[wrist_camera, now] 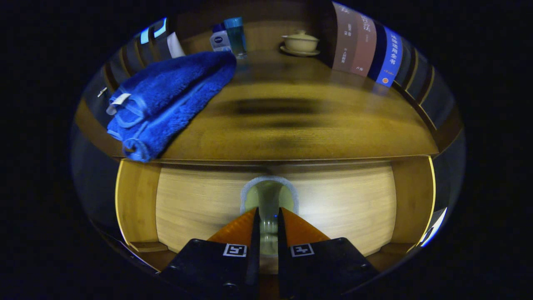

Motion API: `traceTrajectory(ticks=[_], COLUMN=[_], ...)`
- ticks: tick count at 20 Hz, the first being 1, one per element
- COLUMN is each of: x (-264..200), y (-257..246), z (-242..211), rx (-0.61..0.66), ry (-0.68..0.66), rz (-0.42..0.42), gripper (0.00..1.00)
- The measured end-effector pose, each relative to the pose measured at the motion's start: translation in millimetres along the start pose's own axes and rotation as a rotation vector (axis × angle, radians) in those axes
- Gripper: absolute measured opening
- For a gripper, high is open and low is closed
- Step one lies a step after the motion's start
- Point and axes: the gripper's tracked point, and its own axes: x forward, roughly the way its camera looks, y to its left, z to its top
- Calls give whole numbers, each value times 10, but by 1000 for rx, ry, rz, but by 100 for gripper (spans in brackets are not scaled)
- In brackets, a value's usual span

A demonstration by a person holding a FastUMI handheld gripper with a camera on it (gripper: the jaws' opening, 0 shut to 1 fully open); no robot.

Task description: Pull open the drawer, take out the items inside it, and place them on the countertop above the cabinet.

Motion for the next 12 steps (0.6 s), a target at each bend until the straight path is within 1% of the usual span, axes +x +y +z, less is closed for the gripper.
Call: traceTrajectory(ticks=[3,5,9,12], x=[-389,-655,-1079,-1127], y=[15,-1,-48,-88], z=[33,137,612,950], rx=[-3,1,20,45], ry=[-108,-194,-352,-401], rz=[8,6,7,18], gripper=[23,23,23,23])
